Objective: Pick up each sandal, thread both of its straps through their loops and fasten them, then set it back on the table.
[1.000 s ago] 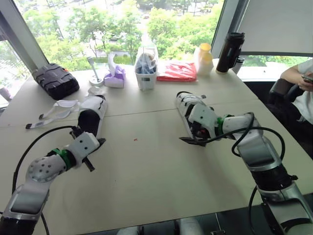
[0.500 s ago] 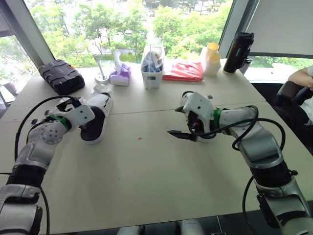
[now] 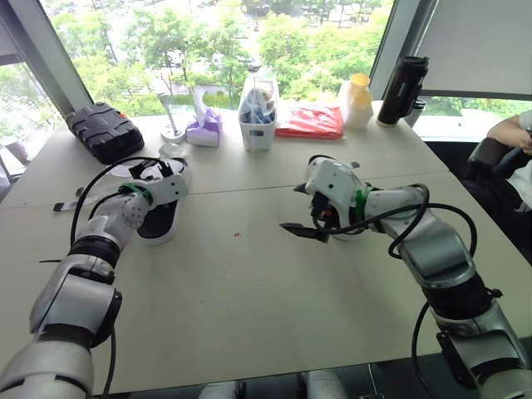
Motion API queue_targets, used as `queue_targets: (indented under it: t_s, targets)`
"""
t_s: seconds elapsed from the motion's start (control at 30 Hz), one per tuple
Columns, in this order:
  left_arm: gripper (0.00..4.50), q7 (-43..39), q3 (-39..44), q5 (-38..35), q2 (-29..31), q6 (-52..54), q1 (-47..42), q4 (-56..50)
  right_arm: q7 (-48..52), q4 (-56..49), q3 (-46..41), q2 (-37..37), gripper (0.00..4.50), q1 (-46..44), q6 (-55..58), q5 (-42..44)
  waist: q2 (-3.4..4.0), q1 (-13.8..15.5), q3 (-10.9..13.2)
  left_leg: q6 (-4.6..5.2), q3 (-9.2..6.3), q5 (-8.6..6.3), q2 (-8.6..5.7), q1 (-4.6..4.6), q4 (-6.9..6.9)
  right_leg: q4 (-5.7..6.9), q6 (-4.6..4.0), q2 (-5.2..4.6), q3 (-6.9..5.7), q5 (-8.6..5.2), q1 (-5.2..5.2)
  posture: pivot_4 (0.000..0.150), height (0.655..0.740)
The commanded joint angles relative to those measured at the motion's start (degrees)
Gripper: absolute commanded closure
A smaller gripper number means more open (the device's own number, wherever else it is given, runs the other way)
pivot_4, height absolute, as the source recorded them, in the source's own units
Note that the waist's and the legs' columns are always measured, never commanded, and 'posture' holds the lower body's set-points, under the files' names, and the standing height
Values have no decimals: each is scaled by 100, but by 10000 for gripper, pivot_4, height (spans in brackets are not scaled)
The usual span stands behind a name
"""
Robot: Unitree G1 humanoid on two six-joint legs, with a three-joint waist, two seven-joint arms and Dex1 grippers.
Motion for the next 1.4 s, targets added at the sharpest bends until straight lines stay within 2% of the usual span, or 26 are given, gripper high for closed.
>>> queue_targets:
  t_s: [0.03,0.07,0.1,0.23,0.33,0.5,0.6,0.7,0.87,0.9,0.93,0.97,1.03,1.17,1.4]
  targets:
    - [403,286,-127,140,-78,174,-247,402,-89,-69,-10,-39,0,-69,-34,73,-1,2,-1,0,0,0,0,0,1,0,1,0,0,0,0,1500,7400]
    - [5881,324,-155,153,-94,205,-280,471,-103,-65,-6,-41,0,-71,-35,77,-1,2,-1,0,0,0,0,0,1,1,1,0,0,1,0,1500,7400]
    - [8600,358,-173,153,-114,228,-307,534,-119,-53,0,-43,0,-75,-37,75,-1,-13,-1,0,0,0,0,0,1,1,2,0,0,1,0,1500,7400]
    - [30049,411,-196,119,-171,327,-343,688,-172,-45,1,-54,0,-87,-2,85,-2,-18,-1,0,0,0,1,0,1,1,2,2,0,1,-1,1500,7400]
    - [44541,419,-177,77,-181,362,-326,729,-208,-35,-1,-53,0,-88,6,83,-2,-6,-3,0,1,0,0,1,1,1,2,0,1,1,0,1500,7400]
    - [44541,460,-91,-41,-146,109,-269,653,-251,-1,-11,-47,0,-118,23,99,-3,-8,-3,0,2,0,0,5,1,3,2,1,3,1,3,1500,7400]
    - [44541,411,-113,-101,-27,-870,-277,321,-244,43,-38,-91,0,-150,-18,98,-3,-1,-3,-1,2,0,0,4,2,2,2,0,3,1,3,1500,7400]
    - [44541,508,-198,3,103,-1249,-292,156,-235,92,-64,-132,0,-167,-53,106,-10,23,1,-1,0,1,0,-2,2,0,2,-3,2,1,-1,1500,7400]
    - [44541,-987,-199,-814,573,-3804,303,-1107,-160,314,-139,-386,0,-153,-254,91,-16,10,4,-1,2,0,0,-11,1,-4,2,-9,6,1,-12,1500,7400]
    - [44541,-938,-191,-741,732,-4163,427,-1411,-140,351,-123,-446,0,-147,-289,88,-16,9,4,-1,2,0,0,-16,2,-5,2,-10,6,1,-16,1500,7400]
    - [44541,-1230,-203,-1135,816,-4624,597,-1672,-123,386,-112,-494,0,-140,-325,86,-16,-6,4,-1,3,0,0,-20,1,-5,2,-10,7,1,-22,1500,7400]
    - [44541,-1289,-181,-1185,919,-4968,705,-1915,-109,416,-108,-527,0,-131,-359,83,-16,-12,4,-1,3,0,1,-27,1,-4,2,-10,10,2,-31,1500,7400]
    - [44541,-1542,-172,-1398,998,-5275,834,-2150,-92,456,-105,-560,0,-124,-404,87,-16,-16,4,-3,4,2,2,-49,4,6,3,-9,20,3,-65,1500,7400]
    - [44541,-1982,-318,-1594,1143,-5696,1054,-2418,-72,511,-91,-586,0,-133,-450,103,-14,-21,3,-5,16,5,2,-56,8,10,6,-6,17,5,-71,1500,7400]
    - [44541,-2235,-383,-1344,1270,-6247,1592,-2802,-37,472,-44,-584,0,-121,-444,107,-14,-23,3,-2,20,4,2,-57,9,10,7,-4,19,6,-70,1500,7400]
